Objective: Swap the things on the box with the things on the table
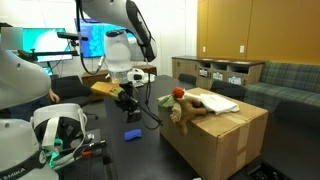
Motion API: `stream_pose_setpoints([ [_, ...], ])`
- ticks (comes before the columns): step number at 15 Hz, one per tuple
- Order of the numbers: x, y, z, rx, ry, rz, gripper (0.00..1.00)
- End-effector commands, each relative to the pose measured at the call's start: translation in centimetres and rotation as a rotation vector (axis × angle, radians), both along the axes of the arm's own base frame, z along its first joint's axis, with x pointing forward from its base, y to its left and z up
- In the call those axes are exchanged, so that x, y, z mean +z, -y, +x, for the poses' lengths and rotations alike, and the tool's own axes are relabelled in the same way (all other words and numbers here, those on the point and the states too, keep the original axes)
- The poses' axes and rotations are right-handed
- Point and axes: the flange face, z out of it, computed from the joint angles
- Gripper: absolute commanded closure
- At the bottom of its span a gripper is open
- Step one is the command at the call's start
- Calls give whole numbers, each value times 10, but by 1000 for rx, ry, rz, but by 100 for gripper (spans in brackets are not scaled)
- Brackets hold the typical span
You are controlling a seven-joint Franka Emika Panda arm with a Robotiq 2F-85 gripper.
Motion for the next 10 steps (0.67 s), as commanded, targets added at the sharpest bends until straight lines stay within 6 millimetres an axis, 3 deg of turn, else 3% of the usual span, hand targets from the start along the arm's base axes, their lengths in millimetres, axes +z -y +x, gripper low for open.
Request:
stream_pose_setpoints([
  [1,-19,-10,-8,7,26,26,93],
  [10,-88,-4,53,-332,34,61,93],
])
